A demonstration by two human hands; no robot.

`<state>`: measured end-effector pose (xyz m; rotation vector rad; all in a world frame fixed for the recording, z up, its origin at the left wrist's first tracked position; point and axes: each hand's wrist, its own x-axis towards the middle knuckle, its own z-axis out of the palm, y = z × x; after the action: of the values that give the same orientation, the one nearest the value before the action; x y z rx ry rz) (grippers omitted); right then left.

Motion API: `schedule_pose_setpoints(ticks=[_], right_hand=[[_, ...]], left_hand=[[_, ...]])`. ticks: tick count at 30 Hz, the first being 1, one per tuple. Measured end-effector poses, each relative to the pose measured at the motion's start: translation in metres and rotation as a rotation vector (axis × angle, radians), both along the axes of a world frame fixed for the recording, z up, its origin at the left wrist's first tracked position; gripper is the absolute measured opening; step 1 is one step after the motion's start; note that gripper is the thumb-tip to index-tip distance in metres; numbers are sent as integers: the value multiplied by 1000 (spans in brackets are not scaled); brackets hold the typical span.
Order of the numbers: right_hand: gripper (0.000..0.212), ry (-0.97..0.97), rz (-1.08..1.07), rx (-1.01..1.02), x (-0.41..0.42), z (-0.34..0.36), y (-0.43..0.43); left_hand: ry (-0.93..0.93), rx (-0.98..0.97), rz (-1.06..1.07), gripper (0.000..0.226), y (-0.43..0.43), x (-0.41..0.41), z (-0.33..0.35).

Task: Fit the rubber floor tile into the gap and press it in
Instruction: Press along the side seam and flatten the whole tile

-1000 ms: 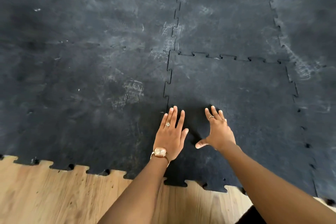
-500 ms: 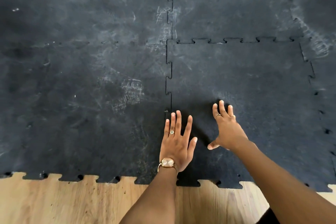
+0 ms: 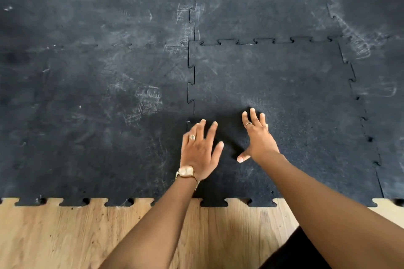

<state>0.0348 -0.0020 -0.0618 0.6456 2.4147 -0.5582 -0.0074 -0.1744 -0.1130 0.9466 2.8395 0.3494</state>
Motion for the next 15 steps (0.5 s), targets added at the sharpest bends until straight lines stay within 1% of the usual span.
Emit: schedule_pose_setpoints(ticks=[2,4,6,8,12,15], right_hand=[[138,11,-9,-3,0,-1,1],[138,20,-13,-8,1,-2,2],[138,34,-21,-14,3,-4,2],[138,38,-25,1,3,-6,2],[139,12,-20,21,1,-4,-1],[138,9,-23,2,1,-3,0]], left_hand=[[34,87,64,52,14,-21,3],[63,117,46,52,29,-32,2],[33,77,-28,58,37,-34,-4],[6,71,-53,63,39,-36,-10],[-86,186,-78,64,35,-39,-5],[-116,205,-93,62,34,-39,-3]])
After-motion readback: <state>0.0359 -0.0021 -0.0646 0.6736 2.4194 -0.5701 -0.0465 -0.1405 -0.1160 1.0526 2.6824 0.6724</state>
